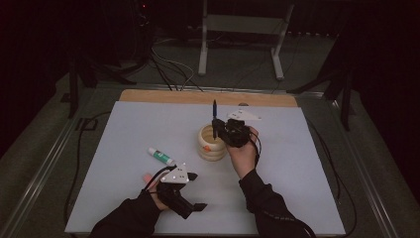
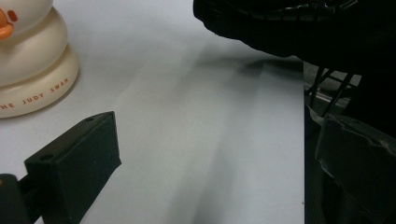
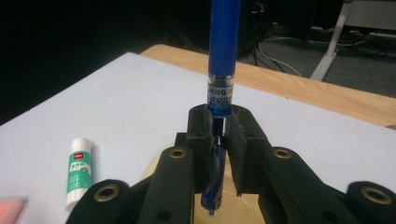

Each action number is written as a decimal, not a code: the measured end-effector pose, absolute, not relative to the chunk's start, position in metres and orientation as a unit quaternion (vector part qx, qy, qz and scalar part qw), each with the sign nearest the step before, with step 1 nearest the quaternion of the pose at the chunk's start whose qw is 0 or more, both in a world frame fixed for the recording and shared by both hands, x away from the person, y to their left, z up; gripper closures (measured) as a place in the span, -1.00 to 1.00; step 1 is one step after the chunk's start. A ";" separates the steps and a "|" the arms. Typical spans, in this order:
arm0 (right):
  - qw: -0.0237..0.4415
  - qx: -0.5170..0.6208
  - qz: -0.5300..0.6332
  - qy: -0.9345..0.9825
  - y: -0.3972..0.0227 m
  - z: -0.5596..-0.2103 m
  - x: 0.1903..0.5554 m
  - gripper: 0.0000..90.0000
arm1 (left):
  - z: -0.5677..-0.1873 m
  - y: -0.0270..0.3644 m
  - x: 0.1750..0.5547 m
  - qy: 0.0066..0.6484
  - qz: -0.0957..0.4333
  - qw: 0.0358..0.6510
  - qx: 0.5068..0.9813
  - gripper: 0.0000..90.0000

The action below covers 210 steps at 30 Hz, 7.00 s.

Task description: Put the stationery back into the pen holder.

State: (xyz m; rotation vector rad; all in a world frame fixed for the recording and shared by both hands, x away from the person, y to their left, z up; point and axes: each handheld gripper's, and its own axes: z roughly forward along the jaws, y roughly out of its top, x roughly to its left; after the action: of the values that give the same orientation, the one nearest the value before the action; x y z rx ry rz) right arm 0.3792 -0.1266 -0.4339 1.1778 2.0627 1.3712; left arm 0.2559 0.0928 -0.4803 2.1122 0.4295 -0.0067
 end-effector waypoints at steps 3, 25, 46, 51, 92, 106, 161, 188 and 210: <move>0.194 0.423 0.486 0.740 -0.125 -0.437 0.380 0.75 | -0.480 0.093 0.256 0.176 -0.003 0.474 0.863 -1.00; 0.156 0.440 0.483 0.740 -0.129 -0.443 0.384 0.18 | -0.480 0.093 0.255 0.174 -0.004 0.477 0.861 -1.00; 0.109 0.381 0.561 0.726 -0.136 -0.400 0.341 -0.99 | -0.468 0.133 0.256 0.180 0.009 0.513 0.839 -1.00; 0.108 0.369 0.566 0.729 -0.131 -0.400 0.327 -0.99 | -0.466 0.153 0.256 0.194 0.022 0.519 0.832 -1.00; 0.047 0.335 0.487 0.805 -0.017 -0.493 0.228 -0.86 | -0.479 0.245 0.272 0.288 0.094 0.557 0.774 -1.00; 0.071 0.346 0.437 0.827 0.011 -0.512 0.216 -0.24 | -0.479 0.248 0.274 0.301 0.102 0.556 0.768 -1.00; 0.076 0.340 0.372 0.860 -0.004 -0.499 0.248 0.43 | -0.473 0.242 0.272 0.290 0.105 0.555 0.772 -1.00; 0.053 0.328 0.353 0.875 -0.075 -0.483 0.268 0.43 | -0.463 0.225 0.264 0.250 0.081 0.551 0.792 -1.00; 0.045 0.316 0.343 0.884 -0.105 -0.469 0.272 0.43 | -0.453 0.191 0.250 0.183 0.117 0.520 0.826 -0.99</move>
State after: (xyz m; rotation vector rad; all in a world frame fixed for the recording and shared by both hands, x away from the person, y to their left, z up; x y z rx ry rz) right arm 0.2718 -0.1046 -0.4694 0.9647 2.6991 1.0478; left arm 0.2500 0.1913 -0.4528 1.9803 0.4386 0.2811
